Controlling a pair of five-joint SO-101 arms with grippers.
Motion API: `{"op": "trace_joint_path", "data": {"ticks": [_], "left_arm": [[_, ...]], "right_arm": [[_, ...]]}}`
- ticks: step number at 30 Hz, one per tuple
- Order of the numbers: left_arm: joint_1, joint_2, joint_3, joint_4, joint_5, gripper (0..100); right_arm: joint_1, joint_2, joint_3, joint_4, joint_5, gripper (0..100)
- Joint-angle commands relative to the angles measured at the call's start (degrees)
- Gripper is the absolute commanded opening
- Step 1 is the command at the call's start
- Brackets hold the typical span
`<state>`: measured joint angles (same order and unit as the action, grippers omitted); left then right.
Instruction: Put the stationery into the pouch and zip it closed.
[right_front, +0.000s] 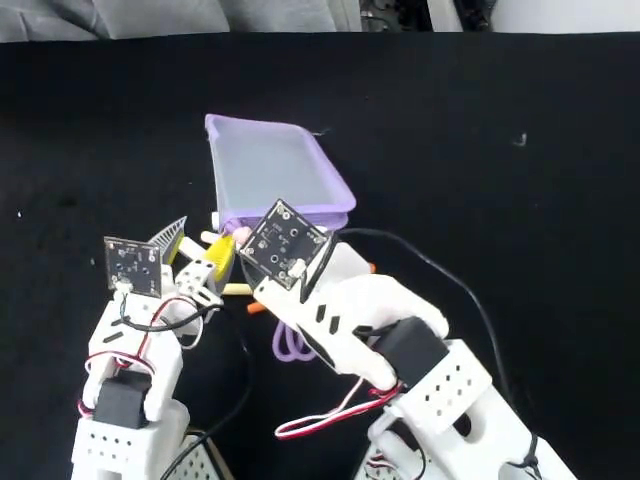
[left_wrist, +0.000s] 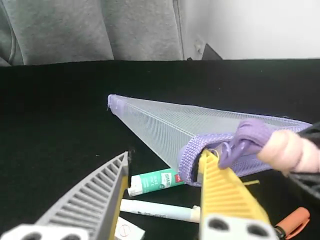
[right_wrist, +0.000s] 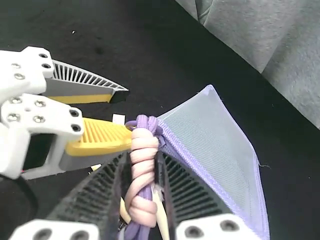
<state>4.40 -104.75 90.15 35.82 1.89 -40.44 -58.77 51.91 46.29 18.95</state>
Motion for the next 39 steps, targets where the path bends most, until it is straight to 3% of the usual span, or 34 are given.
{"op": "trace_joint_path", "data": {"ticks": [1, 5, 11, 16, 27, 39], "left_arm": [[0.0, 0.2, -0.4, -1.5, -2.1, 22], [0.0, 0.2, -0.3, -1.8, -2.2, 21], [0.5, 0.2, -0.9, -1.8, -2.5, 2], [0.6, 0.1, -0.9, -1.8, -6.3, 3], [-3.8, 0.1, -2.2, -1.8, -6.0, 3], [-5.1, 0.1, -2.2, -1.5, -6.2, 3]], "right_arm": [[-1.1, -2.3, -1.0, 0.0, 0.4, 1.1], [-1.1, -2.3, -1.0, 0.1, 0.4, 1.1], [-1.0, -2.3, -1.1, 0.1, 0.4, 1.1], [-0.6, -2.3, -1.1, 0.1, 0.4, 1.1], [7.6, -2.3, -8.3, 7.8, 2.0, 1.1], [15.9, -2.3, -9.0, 8.4, 4.8, 1.1]]}}
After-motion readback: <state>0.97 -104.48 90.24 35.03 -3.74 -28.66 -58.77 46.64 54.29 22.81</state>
